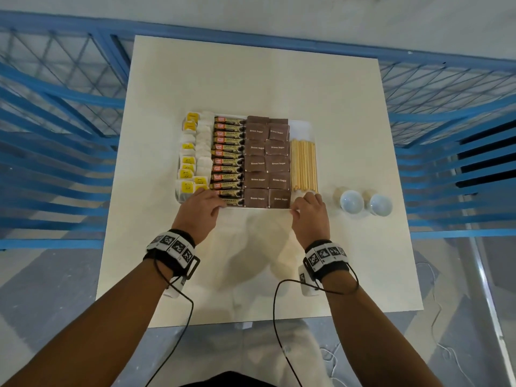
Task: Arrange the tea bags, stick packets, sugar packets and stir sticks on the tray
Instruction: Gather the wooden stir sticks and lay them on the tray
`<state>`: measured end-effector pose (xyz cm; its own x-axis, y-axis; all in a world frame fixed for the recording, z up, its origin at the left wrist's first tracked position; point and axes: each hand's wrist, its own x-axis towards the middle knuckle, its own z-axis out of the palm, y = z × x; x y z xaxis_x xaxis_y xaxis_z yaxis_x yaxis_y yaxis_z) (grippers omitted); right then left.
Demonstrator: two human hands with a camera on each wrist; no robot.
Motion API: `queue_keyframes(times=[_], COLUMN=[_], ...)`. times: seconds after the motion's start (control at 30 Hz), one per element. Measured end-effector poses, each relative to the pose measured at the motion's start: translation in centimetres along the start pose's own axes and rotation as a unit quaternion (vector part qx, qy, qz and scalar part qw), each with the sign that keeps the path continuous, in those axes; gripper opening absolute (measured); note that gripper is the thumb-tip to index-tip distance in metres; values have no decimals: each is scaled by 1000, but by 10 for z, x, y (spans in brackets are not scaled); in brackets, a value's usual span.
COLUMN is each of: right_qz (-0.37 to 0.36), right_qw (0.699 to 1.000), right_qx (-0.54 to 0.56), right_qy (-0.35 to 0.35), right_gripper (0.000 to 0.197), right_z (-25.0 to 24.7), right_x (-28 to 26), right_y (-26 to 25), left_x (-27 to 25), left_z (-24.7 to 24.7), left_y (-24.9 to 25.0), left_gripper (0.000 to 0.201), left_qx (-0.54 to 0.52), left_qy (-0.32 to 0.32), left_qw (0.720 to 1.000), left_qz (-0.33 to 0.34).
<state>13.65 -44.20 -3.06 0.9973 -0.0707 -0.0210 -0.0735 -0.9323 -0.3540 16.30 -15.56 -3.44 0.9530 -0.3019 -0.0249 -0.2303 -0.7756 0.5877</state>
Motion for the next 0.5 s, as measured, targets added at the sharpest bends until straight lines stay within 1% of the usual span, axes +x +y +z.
queue_keyframes(times=[0.27, 0.37, 0.5], right_qz=[56, 58, 55], right_qw=[998, 998, 998], right_qx=[5, 6, 9], right_qy=[-19, -27, -29], right_gripper=[10, 10, 10], right_z=[-14, -15, -15], right_x=[59, 70, 73], right_y=[21, 24, 24], left_x=[56, 68, 72], left_z=[8, 8, 7], left_y=[17, 17, 18], left_gripper=[20, 19, 18], left_qx=[-26, -22, -23], left_qy=[-16, -20, -18], left_qw=[999, 999, 999], left_qz=[-9, -17, -24])
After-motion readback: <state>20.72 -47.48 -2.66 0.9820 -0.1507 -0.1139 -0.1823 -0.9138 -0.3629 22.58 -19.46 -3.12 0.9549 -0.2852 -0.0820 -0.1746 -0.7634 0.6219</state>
